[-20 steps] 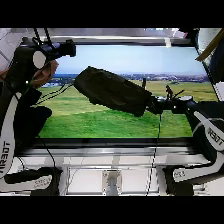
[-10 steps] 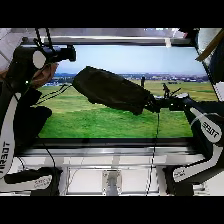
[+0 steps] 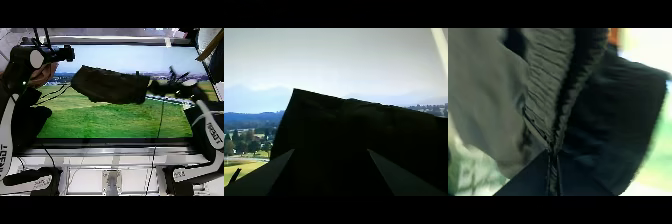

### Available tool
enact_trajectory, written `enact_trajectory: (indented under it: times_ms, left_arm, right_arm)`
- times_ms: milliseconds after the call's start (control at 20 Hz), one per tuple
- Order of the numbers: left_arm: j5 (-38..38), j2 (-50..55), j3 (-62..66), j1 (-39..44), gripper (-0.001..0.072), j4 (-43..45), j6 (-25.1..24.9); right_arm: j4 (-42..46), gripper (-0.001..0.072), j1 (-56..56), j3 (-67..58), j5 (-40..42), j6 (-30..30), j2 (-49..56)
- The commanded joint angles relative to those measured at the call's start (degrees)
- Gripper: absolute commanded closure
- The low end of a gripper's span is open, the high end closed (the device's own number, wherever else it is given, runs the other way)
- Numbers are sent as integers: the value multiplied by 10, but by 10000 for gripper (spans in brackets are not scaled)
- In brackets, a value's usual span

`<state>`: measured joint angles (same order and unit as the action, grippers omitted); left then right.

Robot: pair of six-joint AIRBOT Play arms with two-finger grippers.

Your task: Fold the clothes and pants, and hang the long-sleeved shirts on hangers.

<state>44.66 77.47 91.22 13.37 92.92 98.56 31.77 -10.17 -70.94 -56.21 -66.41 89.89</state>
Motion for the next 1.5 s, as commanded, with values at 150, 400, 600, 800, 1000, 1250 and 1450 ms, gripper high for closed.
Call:
enact_trajectory:
  times_ms: [150,400,600,800,1000,1250,1450]
  left_arm:
    - [2,-54,0,0,225,1,0]
    - [3,-60,0,1,224,-4,0]
    - [3,-60,0,2,224,-5,0]
    - [3,-60,0,2,224,-5,0]
    - [4,-60,0,2,224,-8,0]
    - [4,-60,0,2,224,-8,0]
    - [4,-60,0,2,224,-8,0]
  right_arm:
    - [219,699,-157,-144,-164,-98,-123]
    - [308,699,-227,-113,-274,-101,-123]
    - [338,699,-226,-106,-278,-102,-72]
    - [376,699,-226,-70,-329,-110,-36]
    - [388,699,-234,78,-246,-88,-45]
    - [385,699,-234,126,-155,-74,-45]
    - [379,147,-234,80,-169,-73,-67]
